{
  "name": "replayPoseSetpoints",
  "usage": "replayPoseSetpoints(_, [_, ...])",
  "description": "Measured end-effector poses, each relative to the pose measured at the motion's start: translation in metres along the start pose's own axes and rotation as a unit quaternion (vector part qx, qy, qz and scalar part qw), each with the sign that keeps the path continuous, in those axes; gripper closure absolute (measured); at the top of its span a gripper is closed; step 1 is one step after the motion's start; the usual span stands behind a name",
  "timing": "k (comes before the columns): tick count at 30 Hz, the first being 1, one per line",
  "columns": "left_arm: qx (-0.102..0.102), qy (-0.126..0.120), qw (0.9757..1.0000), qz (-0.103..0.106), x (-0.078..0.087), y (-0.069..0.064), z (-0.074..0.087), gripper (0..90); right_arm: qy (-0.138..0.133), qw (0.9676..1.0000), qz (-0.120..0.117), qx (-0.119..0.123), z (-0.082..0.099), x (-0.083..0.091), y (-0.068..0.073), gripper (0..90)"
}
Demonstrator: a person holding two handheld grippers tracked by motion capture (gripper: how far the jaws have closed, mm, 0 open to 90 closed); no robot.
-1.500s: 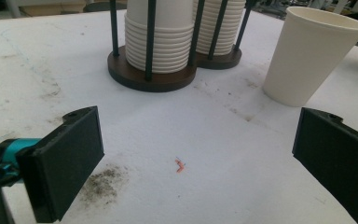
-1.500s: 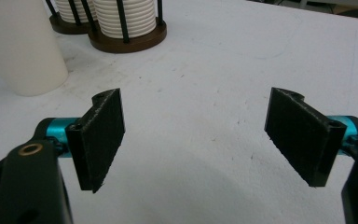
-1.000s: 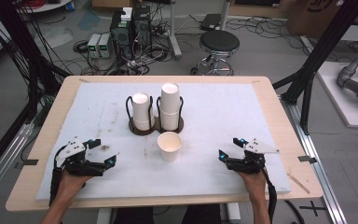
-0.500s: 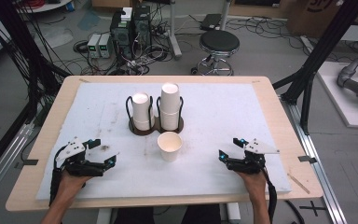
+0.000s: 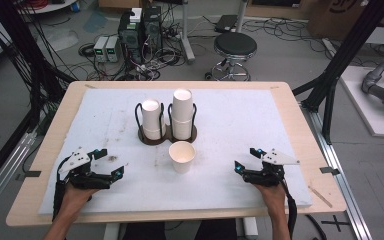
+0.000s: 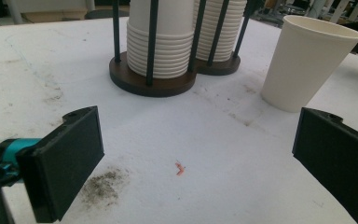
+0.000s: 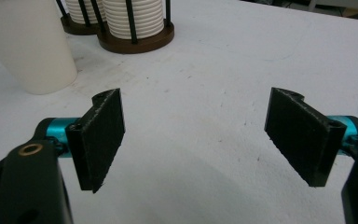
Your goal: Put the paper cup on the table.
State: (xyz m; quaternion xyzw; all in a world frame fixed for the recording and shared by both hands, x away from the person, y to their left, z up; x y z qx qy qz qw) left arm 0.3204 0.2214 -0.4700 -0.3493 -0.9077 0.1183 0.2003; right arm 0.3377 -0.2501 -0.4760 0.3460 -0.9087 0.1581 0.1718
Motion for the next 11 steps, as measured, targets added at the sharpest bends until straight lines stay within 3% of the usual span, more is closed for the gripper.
replayPoseSetpoints(11, [0.002, -0.001, 1.0, 0.002, 0.0006, 0.0008, -0.0003, 1.7, -0.003, 1.0, 0.006, 0.003, 0.0001, 0.0007, -0.0004, 20.8])
Point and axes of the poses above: each handheld gripper's, and its own axes: x roughly backward along the jaws, z roughly out of its underside, y roughly to its left, the point moved 6 cm from there along -x, roughly forward along the jaws, and after that the axes turned 13 degrees about x, right-handed, at the moved point
